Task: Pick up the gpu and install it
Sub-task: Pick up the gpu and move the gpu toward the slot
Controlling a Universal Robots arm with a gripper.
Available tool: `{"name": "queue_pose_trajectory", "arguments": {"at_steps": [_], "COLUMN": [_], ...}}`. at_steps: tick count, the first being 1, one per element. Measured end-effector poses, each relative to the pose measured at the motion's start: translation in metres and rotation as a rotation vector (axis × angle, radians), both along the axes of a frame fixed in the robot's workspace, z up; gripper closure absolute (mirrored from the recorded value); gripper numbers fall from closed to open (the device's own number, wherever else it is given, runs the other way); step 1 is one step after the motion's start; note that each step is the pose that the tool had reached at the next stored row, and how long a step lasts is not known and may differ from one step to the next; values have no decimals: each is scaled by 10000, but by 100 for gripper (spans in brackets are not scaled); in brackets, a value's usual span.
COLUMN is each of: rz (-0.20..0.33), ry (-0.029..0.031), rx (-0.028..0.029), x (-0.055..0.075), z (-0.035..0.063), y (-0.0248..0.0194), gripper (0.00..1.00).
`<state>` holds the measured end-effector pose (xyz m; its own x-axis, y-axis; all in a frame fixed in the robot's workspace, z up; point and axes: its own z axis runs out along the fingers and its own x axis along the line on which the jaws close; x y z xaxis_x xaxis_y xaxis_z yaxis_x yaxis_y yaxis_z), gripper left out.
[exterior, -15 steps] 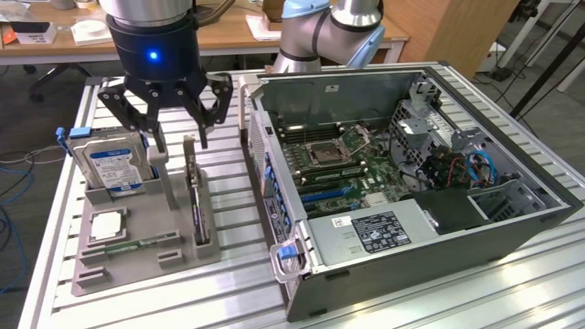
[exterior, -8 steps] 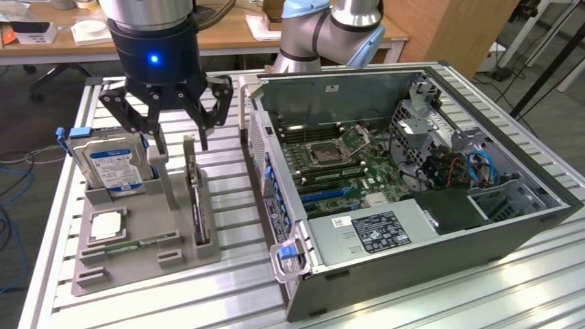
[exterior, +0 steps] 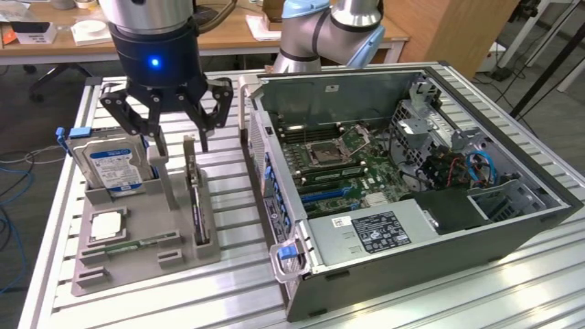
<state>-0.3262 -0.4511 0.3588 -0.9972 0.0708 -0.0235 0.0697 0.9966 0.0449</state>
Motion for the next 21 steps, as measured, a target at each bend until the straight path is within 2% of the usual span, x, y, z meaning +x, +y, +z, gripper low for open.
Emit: {"name": "queue_pose_trajectory", "arguments": {"at_steps": [21], "rz": [8], "ry": [0], "rx": [0], "x": [14], "z": [-86], "y": [-1], "gripper": [41]}}
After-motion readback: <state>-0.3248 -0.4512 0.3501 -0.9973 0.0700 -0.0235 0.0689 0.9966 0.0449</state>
